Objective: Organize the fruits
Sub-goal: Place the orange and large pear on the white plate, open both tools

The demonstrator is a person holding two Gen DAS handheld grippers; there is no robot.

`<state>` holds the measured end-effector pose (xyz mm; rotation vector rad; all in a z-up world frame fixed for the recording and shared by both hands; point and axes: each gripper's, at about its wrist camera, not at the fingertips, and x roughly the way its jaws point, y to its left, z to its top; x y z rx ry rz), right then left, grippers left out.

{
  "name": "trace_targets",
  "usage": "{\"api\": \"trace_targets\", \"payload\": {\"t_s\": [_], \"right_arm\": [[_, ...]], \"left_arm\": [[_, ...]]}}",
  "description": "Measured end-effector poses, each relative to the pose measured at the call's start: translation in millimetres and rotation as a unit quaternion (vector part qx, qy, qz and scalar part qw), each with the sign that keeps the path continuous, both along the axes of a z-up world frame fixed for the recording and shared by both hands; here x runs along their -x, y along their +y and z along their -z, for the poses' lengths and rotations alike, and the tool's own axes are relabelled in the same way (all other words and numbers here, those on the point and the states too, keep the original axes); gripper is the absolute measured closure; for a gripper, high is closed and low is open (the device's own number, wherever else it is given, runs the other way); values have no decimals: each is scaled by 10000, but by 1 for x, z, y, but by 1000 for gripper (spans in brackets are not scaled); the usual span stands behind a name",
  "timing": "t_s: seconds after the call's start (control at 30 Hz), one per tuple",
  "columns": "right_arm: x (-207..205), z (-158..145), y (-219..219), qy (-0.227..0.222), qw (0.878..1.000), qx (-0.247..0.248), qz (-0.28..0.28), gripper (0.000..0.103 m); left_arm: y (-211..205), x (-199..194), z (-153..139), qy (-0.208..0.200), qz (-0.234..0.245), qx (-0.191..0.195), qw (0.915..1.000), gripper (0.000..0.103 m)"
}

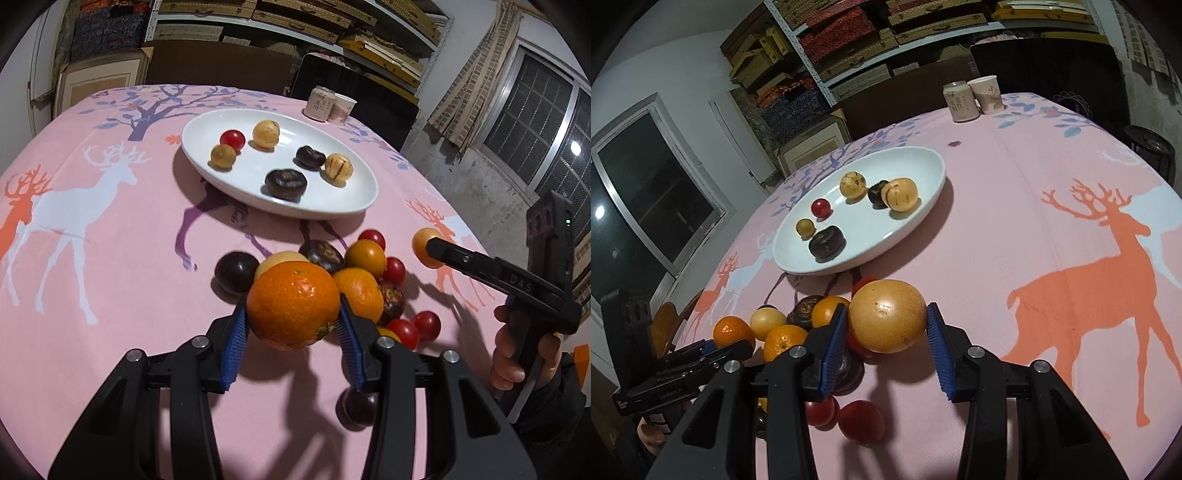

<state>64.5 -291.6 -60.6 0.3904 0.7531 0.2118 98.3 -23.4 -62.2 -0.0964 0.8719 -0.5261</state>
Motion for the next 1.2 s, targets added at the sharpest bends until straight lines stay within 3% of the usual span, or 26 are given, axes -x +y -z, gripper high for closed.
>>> {"api": "trace_targets", "payload": {"t_s": [0.33, 0.47, 0.57, 0.7, 1.0, 1.1, 1.2], "right_arm": [[-46, -44, 7, -513, 9985, 50, -194, 60], [-77, -38, 12, -381, 9991, 41, -169, 60], [-94, -21, 15, -142, 9997, -41, -170, 60], [-108, -2, 17, 172, 9997, -5, -168, 59], [-115, 1, 29, 213, 9991, 228, -300, 58], [-113, -2, 28, 105, 9992, 273, -267, 48], [-107, -8, 21, -45, 9997, 155, -190, 47]], "left_arm": [[-18, -54, -45, -659, -60, -175, 9977, 59], [-25, -90, -34, -507, -183, -168, 9984, 59], [-22, -113, -15, -159, -333, -177, 9992, 59], [-20, -120, -11, -182, -343, -212, 9990, 58], [-31, -125, -6, -230, -237, -383, 9987, 57], [-29, -128, -7, -219, -233, -253, 9992, 48], [-26, -126, -9, -243, -261, -146, 9993, 43]]}}
